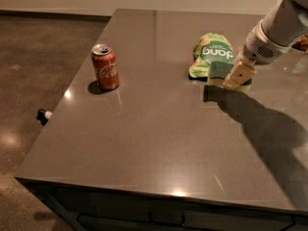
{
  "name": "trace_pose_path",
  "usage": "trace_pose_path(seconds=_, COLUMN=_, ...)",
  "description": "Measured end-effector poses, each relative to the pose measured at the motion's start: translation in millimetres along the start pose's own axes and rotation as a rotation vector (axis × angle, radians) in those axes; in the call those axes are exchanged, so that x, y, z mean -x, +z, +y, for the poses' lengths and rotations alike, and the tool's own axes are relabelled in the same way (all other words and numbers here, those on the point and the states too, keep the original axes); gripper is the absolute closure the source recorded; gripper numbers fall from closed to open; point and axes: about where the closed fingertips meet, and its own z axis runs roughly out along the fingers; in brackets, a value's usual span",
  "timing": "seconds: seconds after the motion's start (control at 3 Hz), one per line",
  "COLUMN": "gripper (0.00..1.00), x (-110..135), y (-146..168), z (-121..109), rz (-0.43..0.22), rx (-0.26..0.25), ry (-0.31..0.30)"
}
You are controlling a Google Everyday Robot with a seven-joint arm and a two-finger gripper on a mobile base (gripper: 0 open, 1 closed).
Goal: Move sponge near green rice chip bag
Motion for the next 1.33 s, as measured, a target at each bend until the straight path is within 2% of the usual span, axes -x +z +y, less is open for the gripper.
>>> trace_pose_path(seconds=0.33, gripper=0.76, x=2.5, y=2.2, z=-18.1, rz=-0.028, rx=-0.04, ry=0.052)
trace_pose_path(seconds=1.0, gripper=0.3, x=3.9, y=6.2, z=-17.3, rz=-0.027, rx=-0.034, ry=0.05)
trace_pose_path(seconds=1.33, gripper=0.01, x=4.6, y=8.8, z=-16.6, rz=-0.026, rx=-0.03, ry=0.048)
